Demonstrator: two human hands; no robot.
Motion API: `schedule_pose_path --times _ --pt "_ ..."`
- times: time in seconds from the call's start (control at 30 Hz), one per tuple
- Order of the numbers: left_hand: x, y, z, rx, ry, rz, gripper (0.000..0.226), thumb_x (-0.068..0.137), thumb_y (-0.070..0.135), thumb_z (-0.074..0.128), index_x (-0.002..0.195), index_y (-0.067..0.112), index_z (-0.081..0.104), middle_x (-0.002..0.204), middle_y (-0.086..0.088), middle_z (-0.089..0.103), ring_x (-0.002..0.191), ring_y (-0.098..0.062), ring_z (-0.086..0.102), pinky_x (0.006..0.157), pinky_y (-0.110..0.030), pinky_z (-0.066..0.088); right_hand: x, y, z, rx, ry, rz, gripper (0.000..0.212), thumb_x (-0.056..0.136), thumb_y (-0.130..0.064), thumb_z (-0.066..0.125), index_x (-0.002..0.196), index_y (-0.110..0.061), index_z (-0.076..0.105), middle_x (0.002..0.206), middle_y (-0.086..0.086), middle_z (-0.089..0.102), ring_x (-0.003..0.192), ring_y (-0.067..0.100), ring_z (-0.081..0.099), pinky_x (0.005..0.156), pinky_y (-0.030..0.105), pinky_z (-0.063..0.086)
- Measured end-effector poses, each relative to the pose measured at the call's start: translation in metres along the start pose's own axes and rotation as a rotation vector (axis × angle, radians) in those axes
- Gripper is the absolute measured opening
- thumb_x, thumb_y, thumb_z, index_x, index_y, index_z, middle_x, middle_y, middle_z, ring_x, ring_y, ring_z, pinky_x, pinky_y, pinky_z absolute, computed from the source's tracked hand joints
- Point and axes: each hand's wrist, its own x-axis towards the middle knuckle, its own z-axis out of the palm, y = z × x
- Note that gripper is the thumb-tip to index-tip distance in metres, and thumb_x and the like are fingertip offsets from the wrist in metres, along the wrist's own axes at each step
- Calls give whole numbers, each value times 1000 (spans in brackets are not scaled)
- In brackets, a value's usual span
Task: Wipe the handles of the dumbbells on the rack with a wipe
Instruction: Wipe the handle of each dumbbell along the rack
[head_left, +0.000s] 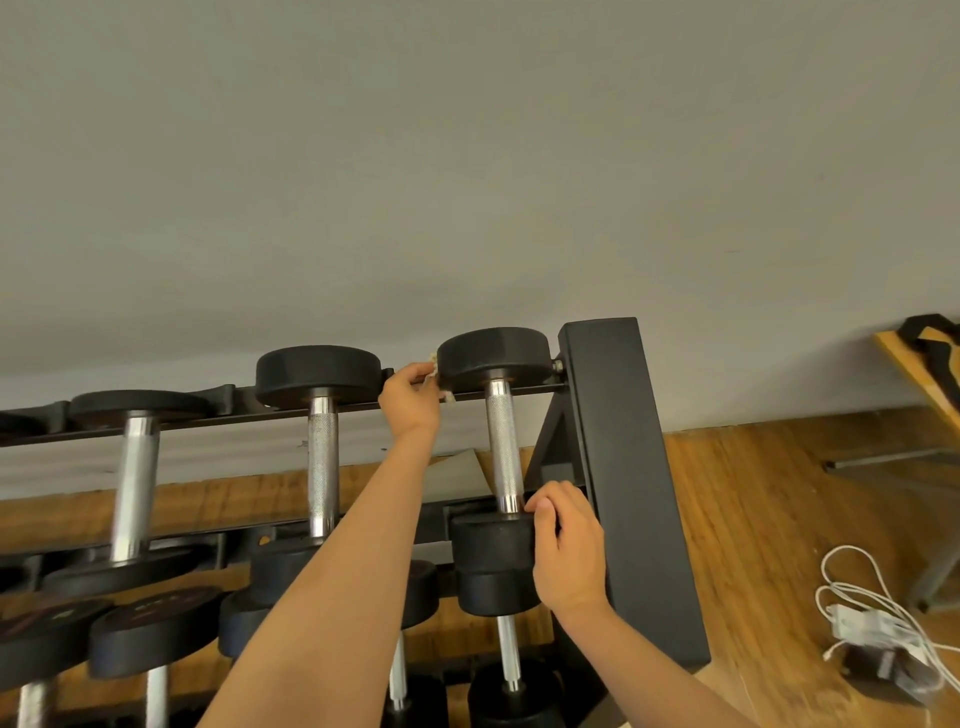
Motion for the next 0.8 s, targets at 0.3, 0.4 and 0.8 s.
schedule_pose_path --times 0.3,0.4,0.8 --pt "-9 5 -10 -195 -5 -61 11 94 11 60 103 10 67 90 -4 67 78 -11 63 79 -20 51 -1 -1 0 8 11 19 34 93 -38 33 76 -21 57 77 -12 54 83 10 53 69 33 52" --pt "-20 12 -14 -231 40 40 8 93 12 62 94 17 68 83 -1 67 78 -10 62 78 -22 51 -1 -1 0 8 12 15 33 93 -38 33 76 -21 57 77 -12 54 80 11 54 69 33 52" --pt "-42 67 6 74 -84 418 12 90 18 68 99 15 75 104 1 69 85 -6 61 77 -9 49 6 -8 -9 14 -159 77 20 95 -28 46 80 -26 60 82 -15 56 89 3 53 76 26 48"
